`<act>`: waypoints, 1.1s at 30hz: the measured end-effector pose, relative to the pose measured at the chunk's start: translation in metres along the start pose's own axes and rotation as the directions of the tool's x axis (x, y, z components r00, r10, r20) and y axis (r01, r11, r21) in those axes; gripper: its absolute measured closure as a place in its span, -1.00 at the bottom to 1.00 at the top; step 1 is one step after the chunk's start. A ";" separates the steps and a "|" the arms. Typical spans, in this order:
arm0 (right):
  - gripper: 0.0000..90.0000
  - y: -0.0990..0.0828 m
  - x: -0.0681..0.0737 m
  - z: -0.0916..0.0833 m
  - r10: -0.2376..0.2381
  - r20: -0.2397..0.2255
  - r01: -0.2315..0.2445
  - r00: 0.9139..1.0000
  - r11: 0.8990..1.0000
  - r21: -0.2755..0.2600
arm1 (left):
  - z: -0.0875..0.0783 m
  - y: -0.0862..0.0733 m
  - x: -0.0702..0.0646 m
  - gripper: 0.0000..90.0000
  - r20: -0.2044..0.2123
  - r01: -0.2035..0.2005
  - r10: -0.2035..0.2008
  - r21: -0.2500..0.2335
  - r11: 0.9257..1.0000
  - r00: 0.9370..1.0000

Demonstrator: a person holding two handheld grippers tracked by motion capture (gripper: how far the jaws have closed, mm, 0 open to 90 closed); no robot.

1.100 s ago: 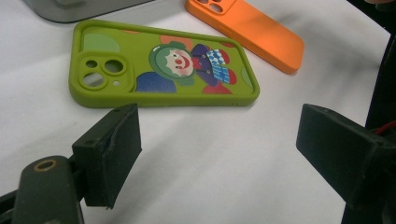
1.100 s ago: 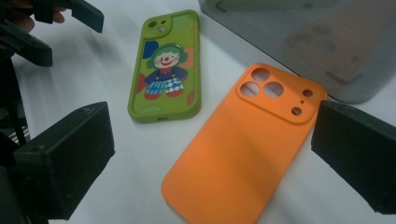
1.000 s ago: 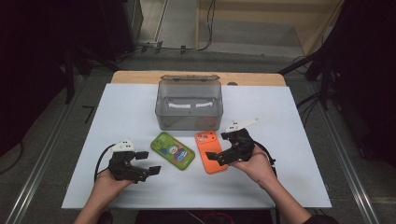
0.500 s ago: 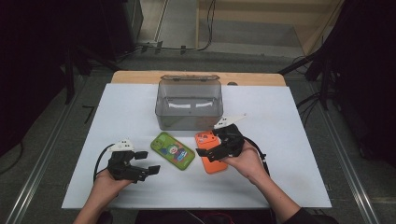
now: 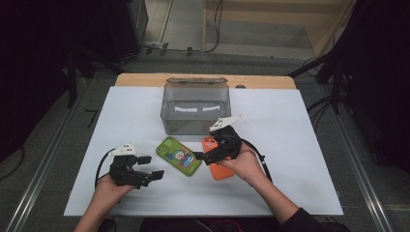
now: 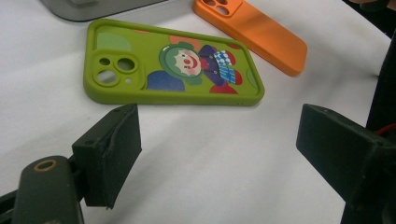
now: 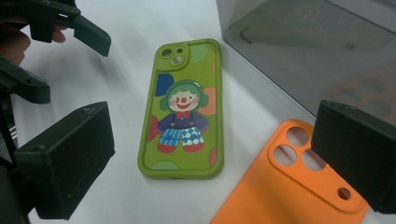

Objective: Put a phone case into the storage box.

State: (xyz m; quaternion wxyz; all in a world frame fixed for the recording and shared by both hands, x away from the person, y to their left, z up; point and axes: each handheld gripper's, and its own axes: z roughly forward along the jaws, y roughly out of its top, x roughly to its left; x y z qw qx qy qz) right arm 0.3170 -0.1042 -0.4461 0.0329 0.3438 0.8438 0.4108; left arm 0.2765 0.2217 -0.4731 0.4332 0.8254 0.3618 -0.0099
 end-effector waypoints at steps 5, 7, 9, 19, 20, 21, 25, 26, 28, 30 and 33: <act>-1.00 0.003 0.002 0.010 -0.003 0.002 0.003 1.000 1.000 0.013 | 0.000 0.000 0.000 -0.68 0.000 -0.004 0.004 0.001 1.000 1.000; -1.00 0.006 0.005 0.017 -0.006 0.002 0.006 1.000 1.000 0.016 | 0.000 0.000 0.000 -0.68 -0.001 -0.004 0.004 0.000 1.000 1.000; -1.00 0.007 0.005 0.019 -0.007 -0.002 0.007 1.000 1.000 0.018 | 0.000 0.000 0.000 -0.68 -0.002 -0.004 0.004 -0.001 1.000 1.000; -1.00 0.015 0.013 0.040 -0.018 0.005 0.018 1.000 0.999 0.038 | 0.000 0.000 0.001 -0.68 -0.002 -0.002 0.002 -0.001 1.000 1.000; -1.00 0.015 0.013 0.040 -0.018 0.005 0.018 1.000 0.999 0.038 | 0.000 0.000 0.001 -0.68 -0.002 -0.001 0.001 -0.001 1.000 1.000; -1.00 0.016 0.014 0.042 -0.020 0.008 0.020 1.000 0.999 0.040 | -0.001 0.000 0.001 -0.68 -0.003 -0.002 0.002 0.000 1.000 1.000; -1.00 0.019 0.018 0.053 -0.014 0.019 0.013 1.000 0.999 0.048 | -0.001 0.000 0.001 -0.68 0.000 0.001 -0.001 -0.002 1.000 1.000; -1.00 0.019 0.018 0.055 -0.013 0.020 0.012 1.000 0.999 0.049 | -0.001 0.000 0.001 -0.68 0.000 0.001 -0.001 -0.001 1.000 1.000; -1.00 0.019 0.019 0.057 -0.014 0.024 0.013 1.000 0.999 0.050 | -0.002 0.000 0.001 -0.68 -0.001 0.003 -0.003 -0.002 1.000 1.000; -1.00 0.019 0.021 0.062 -0.015 0.031 0.013 0.999 0.998 0.056 | -0.002 0.000 0.001 -0.68 0.001 0.002 -0.002 0.001 1.000 1.000; -1.00 0.019 0.022 0.065 -0.018 0.041 0.015 0.999 0.998 0.061 | -0.003 0.000 0.002 -0.68 -0.003 0.003 -0.003 0.003 1.000 1.000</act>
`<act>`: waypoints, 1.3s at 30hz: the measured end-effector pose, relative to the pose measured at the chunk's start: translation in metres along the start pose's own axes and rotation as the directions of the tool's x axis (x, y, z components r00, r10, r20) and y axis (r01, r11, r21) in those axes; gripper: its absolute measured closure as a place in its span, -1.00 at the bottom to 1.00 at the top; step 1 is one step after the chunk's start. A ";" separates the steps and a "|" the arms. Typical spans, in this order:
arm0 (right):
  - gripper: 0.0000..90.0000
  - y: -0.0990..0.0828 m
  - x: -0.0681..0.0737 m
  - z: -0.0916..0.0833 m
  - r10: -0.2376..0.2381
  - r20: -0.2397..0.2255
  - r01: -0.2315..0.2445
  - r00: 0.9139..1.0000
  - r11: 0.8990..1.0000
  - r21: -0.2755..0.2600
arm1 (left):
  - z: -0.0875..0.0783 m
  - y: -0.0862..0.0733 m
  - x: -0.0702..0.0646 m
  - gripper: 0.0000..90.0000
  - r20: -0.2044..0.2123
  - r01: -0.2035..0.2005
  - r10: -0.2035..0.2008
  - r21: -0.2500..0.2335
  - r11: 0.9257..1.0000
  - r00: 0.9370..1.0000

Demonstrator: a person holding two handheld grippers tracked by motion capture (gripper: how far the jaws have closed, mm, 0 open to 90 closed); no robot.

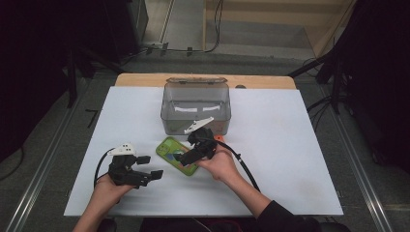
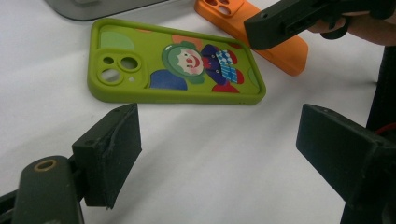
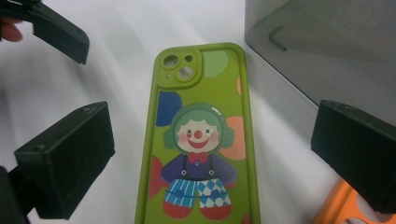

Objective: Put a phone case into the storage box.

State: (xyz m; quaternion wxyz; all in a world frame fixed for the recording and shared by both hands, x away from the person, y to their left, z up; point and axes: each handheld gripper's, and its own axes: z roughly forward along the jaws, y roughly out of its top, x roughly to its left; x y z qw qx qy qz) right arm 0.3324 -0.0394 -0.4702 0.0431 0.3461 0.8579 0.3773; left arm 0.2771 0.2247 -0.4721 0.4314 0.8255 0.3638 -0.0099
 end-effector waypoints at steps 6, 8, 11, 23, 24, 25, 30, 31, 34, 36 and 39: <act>-1.00 -0.002 0.004 0.010 -0.001 0.009 0.000 1.000 1.000 0.017 | -0.002 0.000 0.001 -0.68 -0.011 0.009 -0.009 -0.013 1.000 1.000; -1.00 -0.003 0.006 0.015 0.001 0.005 -0.001 1.000 1.000 0.026 | -0.002 0.000 0.001 -0.68 -0.012 0.008 -0.008 -0.013 1.000 1.000; -1.00 -0.004 0.008 0.020 0.001 0.006 -0.001 1.000 0.999 0.032 | -0.002 0.000 0.001 -0.68 -0.010 0.007 -0.007 -0.014 1.000 1.000; -1.00 -0.011 0.010 0.035 -0.006 0.026 0.004 1.000 0.998 0.065 | -0.003 0.000 0.001 -0.68 -0.015 0.007 -0.007 -0.017 1.000 1.000; -1.00 -0.011 0.010 0.036 -0.009 0.026 0.007 1.000 0.998 0.068 | -0.003 0.000 0.001 -0.68 -0.014 0.008 -0.008 -0.019 1.000 1.000; -1.00 -0.012 0.011 0.038 -0.012 0.030 0.010 0.999 0.997 0.072 | -0.003 0.000 0.002 -0.68 -0.014 0.008 -0.009 -0.020 1.000 1.000; -0.93 -0.017 0.012 0.041 -0.033 0.049 0.030 0.998 0.998 0.061 | -0.004 0.000 0.002 -0.68 -0.016 0.012 -0.013 -0.023 1.000 1.000; -0.93 -0.017 0.012 0.041 -0.033 0.049 0.030 0.998 0.998 0.061 | -0.004 0.000 0.002 -0.68 -0.019 0.013 -0.013 -0.023 1.000 1.000; -0.92 -0.018 0.014 0.041 -0.033 0.053 0.030 0.998 0.998 0.063 | -0.004 0.000 0.003 -0.68 -0.017 0.017 -0.017 -0.027 0.999 1.000; -0.92 -0.018 0.016 0.042 -0.056 0.069 0.051 0.996 0.996 0.072 | -0.004 0.000 0.003 -0.68 -0.017 0.019 -0.019 -0.028 0.999 1.000; -0.90 -0.018 0.021 0.044 -0.093 0.107 0.083 0.990 0.993 0.089 | -0.005 0.000 0.003 -0.68 -0.018 0.023 -0.023 -0.030 0.999 1.000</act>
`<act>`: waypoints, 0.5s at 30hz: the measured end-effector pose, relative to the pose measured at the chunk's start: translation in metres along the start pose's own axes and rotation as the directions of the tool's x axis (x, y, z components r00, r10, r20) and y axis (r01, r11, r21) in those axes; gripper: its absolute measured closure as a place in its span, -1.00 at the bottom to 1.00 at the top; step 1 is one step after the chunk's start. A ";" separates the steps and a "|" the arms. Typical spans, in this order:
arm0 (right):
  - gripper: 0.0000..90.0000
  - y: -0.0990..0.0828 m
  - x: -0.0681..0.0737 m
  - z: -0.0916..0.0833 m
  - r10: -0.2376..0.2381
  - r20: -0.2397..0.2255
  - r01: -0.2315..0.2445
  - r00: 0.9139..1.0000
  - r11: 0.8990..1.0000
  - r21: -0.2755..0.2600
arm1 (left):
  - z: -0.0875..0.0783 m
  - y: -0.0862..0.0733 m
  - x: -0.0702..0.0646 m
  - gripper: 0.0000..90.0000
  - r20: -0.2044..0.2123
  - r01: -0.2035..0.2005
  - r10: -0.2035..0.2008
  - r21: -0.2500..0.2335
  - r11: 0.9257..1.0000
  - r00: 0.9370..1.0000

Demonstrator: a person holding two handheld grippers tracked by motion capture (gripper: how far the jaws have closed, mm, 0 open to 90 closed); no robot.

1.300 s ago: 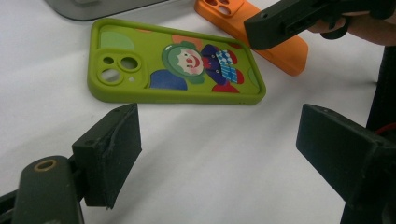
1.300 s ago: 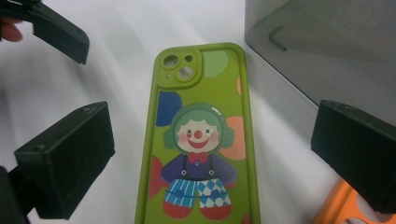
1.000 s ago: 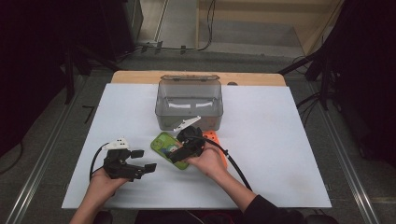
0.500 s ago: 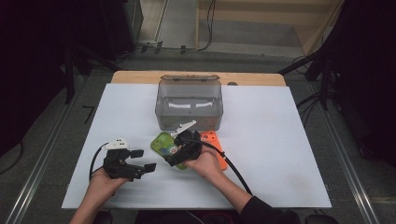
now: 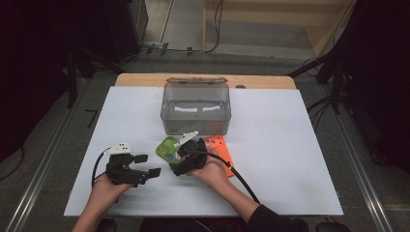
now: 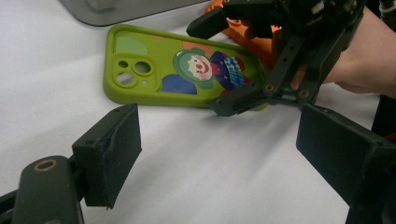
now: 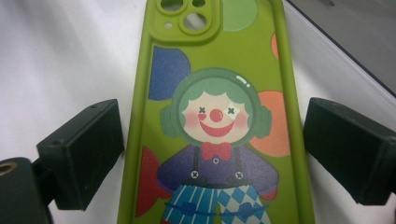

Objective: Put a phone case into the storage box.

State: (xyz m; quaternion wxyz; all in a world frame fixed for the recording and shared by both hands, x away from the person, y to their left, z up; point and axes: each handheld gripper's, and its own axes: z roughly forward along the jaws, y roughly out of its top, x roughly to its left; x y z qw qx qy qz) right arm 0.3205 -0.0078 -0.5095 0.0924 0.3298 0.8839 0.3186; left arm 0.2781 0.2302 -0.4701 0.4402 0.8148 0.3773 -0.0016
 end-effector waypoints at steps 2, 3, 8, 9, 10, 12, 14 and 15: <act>-0.88 0.000 0.002 0.001 -0.015 0.021 0.015 1.000 1.000 0.004 | 0.000 0.000 0.000 -0.68 0.000 0.003 -0.003 -0.001 1.000 1.000; -0.86 0.000 0.002 0.000 -0.013 0.022 0.013 1.000 1.000 0.003 | 0.000 0.000 0.001 -0.68 0.000 0.003 -0.003 -0.001 1.000 1.000; -0.70 -0.001 0.003 -0.001 -0.003 0.035 0.003 0.999 1.000 -0.009 | 0.000 0.000 0.000 -0.68 -0.002 0.009 -0.009 -0.001 1.000 1.000; -0.70 -0.001 0.003 -0.001 -0.003 0.035 0.003 0.999 1.000 -0.009 | 0.000 0.000 0.000 -0.68 -0.002 0.012 -0.012 0.000 1.000 1.000; -0.70 -0.001 0.003 -0.001 0.000 0.036 0.001 0.999 1.000 -0.011 | 0.000 0.000 0.000 -0.68 0.001 0.021 -0.021 -0.002 1.000 1.000; -0.69 -0.001 0.003 -0.001 0.003 0.033 -0.002 0.999 1.000 -0.012 | 0.000 0.000 0.000 -0.68 -0.001 0.022 -0.022 -0.008 1.000 1.000; -0.69 -0.001 0.002 -0.002 -0.003 0.033 0.004 0.999 1.000 -0.010 | 0.000 0.001 0.000 -0.68 -0.005 0.032 -0.032 -0.017 0.999 0.999; -0.69 -0.001 0.002 -0.002 -0.002 0.030 0.003 1.000 1.000 -0.007 | -0.001 0.001 0.000 -0.68 -0.006 0.034 -0.034 -0.018 0.999 0.999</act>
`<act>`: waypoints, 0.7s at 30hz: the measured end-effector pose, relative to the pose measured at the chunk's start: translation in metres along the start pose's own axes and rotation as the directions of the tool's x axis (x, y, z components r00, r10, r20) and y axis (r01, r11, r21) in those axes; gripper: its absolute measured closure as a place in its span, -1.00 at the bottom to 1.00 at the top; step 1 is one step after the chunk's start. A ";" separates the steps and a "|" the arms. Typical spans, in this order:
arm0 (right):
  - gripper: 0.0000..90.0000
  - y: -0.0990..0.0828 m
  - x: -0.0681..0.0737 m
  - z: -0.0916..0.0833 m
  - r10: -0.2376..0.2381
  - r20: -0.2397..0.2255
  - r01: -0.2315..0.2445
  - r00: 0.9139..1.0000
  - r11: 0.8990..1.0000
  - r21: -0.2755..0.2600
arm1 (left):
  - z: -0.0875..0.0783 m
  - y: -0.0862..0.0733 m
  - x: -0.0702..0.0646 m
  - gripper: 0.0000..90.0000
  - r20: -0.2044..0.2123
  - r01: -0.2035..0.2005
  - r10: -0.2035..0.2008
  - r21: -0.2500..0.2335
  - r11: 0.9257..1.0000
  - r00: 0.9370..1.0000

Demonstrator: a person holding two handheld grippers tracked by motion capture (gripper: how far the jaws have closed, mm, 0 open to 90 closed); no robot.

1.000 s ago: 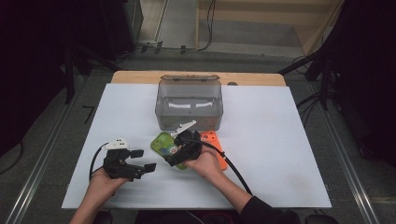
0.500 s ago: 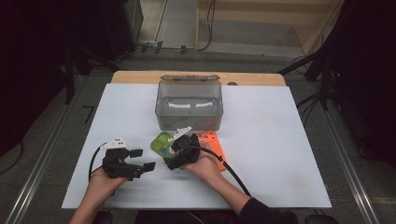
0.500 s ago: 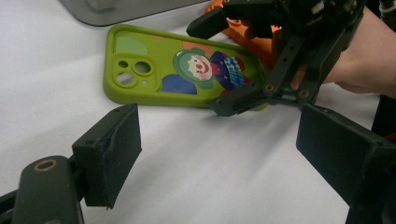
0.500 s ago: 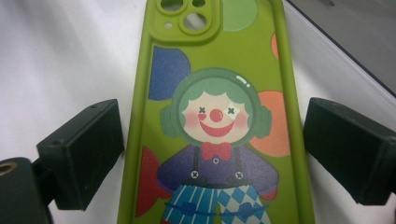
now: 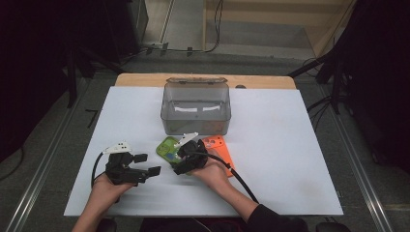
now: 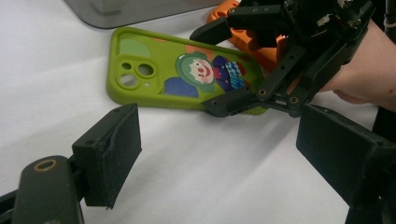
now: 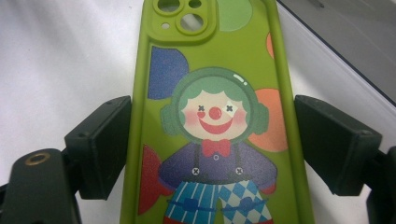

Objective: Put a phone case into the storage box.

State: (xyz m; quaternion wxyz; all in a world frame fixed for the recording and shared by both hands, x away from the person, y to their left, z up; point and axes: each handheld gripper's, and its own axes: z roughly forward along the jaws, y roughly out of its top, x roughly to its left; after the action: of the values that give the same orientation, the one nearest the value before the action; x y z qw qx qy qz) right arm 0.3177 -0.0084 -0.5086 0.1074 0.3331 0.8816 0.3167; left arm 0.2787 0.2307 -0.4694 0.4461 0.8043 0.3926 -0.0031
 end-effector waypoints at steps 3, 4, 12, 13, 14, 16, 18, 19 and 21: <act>-0.68 0.001 -0.002 -0.001 0.004 -0.019 -0.004 1.000 1.000 0.003 | 0.000 0.000 0.000 -0.68 0.005 0.010 -0.010 -0.004 1.000 1.000; -0.68 0.001 -0.002 -0.001 0.004 -0.019 -0.004 1.000 1.000 0.003 | 0.000 0.000 0.000 -0.68 0.005 0.010 -0.010 -0.004 1.000 1.000; -0.68 0.005 -0.007 -0.013 0.033 -0.053 -0.033 0.998 0.999 -0.011 | -0.001 0.001 0.001 -0.68 0.011 0.024 -0.024 0.001 1.000 1.000; -0.68 0.005 -0.007 -0.016 0.028 -0.057 -0.029 0.998 0.999 -0.014 | -0.001 0.001 0.001 -0.66 0.017 0.031 -0.031 0.000 1.000 0.999; -0.68 0.006 -0.008 -0.019 0.026 -0.054 -0.027 0.998 1.000 -0.013 | -0.001 0.001 0.001 -0.62 0.024 0.040 -0.040 0.002 0.999 0.999; -0.68 0.006 -0.009 -0.026 0.015 -0.056 -0.016 0.998 1.000 -0.012 | -0.002 0.002 0.001 -0.62 0.038 0.054 -0.054 0.000 0.999 0.998; -0.68 0.006 -0.008 -0.028 0.019 -0.056 -0.020 0.998 1.000 -0.015 | -0.002 0.003 0.000 -0.62 0.035 0.054 -0.054 -0.002 0.999 0.998; -0.68 0.006 -0.010 -0.037 0.023 -0.063 -0.024 0.998 0.999 -0.020 | -0.002 0.003 -0.001 -0.62 0.037 0.056 -0.056 -0.001 0.998 0.998; -0.68 0.005 -0.011 -0.043 0.025 -0.067 -0.027 0.997 0.999 -0.028 | -0.002 0.003 -0.002 -0.62 0.037 0.057 -0.057 0.001 0.998 0.998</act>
State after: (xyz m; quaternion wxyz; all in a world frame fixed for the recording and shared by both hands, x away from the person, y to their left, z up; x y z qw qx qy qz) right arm 0.3121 -0.0335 -0.4722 0.0786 0.3321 0.8757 0.3415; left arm 0.2789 0.2301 -0.4653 0.4532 0.7924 0.4072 -0.0305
